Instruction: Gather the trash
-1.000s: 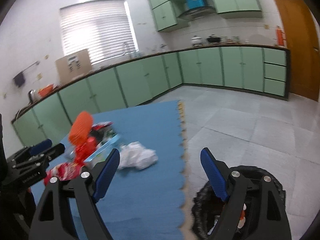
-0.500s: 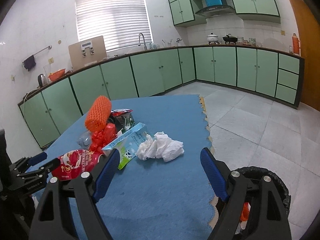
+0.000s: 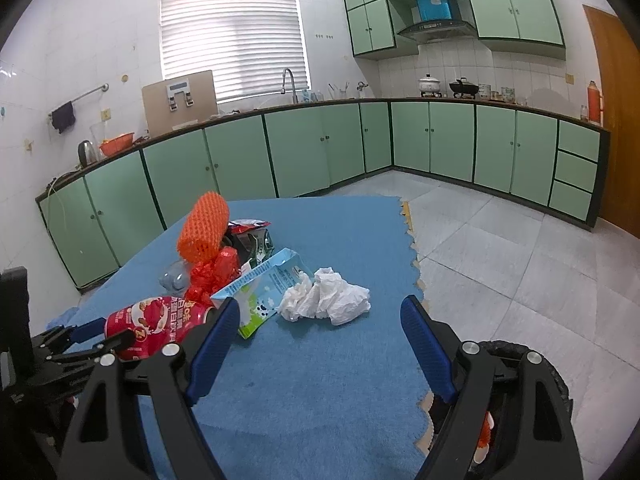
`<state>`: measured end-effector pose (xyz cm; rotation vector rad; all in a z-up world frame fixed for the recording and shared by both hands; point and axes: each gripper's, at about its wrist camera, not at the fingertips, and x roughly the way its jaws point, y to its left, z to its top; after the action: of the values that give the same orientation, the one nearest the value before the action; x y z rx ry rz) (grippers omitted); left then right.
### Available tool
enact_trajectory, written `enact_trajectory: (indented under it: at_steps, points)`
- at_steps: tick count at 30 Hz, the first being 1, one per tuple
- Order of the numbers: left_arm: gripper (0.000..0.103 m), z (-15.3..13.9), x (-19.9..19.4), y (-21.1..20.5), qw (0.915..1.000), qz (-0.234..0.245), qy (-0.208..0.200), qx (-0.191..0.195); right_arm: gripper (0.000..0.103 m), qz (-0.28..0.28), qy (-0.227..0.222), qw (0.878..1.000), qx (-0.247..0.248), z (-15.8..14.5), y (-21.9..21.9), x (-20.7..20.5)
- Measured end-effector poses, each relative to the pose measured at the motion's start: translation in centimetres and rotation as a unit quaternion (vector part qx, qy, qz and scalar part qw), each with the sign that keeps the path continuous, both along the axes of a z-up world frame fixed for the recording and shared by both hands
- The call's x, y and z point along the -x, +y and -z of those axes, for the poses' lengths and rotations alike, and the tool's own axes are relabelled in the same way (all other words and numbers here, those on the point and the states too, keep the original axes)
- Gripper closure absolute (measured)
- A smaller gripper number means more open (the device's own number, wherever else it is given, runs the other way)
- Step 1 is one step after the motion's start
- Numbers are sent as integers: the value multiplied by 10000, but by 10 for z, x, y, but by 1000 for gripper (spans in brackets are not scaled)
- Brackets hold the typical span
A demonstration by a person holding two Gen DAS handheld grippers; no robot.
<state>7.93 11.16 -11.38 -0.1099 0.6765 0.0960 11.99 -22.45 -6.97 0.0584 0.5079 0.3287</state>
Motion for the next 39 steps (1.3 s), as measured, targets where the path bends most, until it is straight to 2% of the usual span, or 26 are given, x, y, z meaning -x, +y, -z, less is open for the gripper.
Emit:
enact_trajectory:
  at_steps: [5,8,9,13,19,21,23,26,32,35,39]
  points:
    - [36,4,-3,10,9999,-126,39,60,23,-7,116,9999,-14,9,2,-1]
    - [38,7,-8,13,9995,-82,99,271,23,-31,193,9998,6,15,5,-1]
    - [40,9,-10,13,9994,-78,134,307,23,-39,205,9998,17,16,5,-1]
    - [61,11,-10,6,9988,86,232,432,23,-23,230,9997,51,19,5,0]
    - [63,5,3,-21,9961,654,270,525,23,54,268,9996,-9,22,-1,-2]
    - [61,4,6,-29,9935,901,309,621,23,64,270,9996,-10,22,-2,-1]
    - [56,1,9,-38,9930,1032,264,512,23,74,270,9996,-13,23,-4,-1]
    - [43,-9,10,-37,9946,945,85,422,23,97,273,9996,-31,23,-6,-1]
    - [30,-16,-7,-22,9964,821,-51,194,23,120,311,9994,-44,26,-7,-3]
    - [29,-14,-30,-15,9947,989,141,243,23,128,329,9994,-22,27,-7,-4]
    - [29,-9,-60,-10,9911,1145,377,561,23,169,343,9993,3,28,-7,-5]
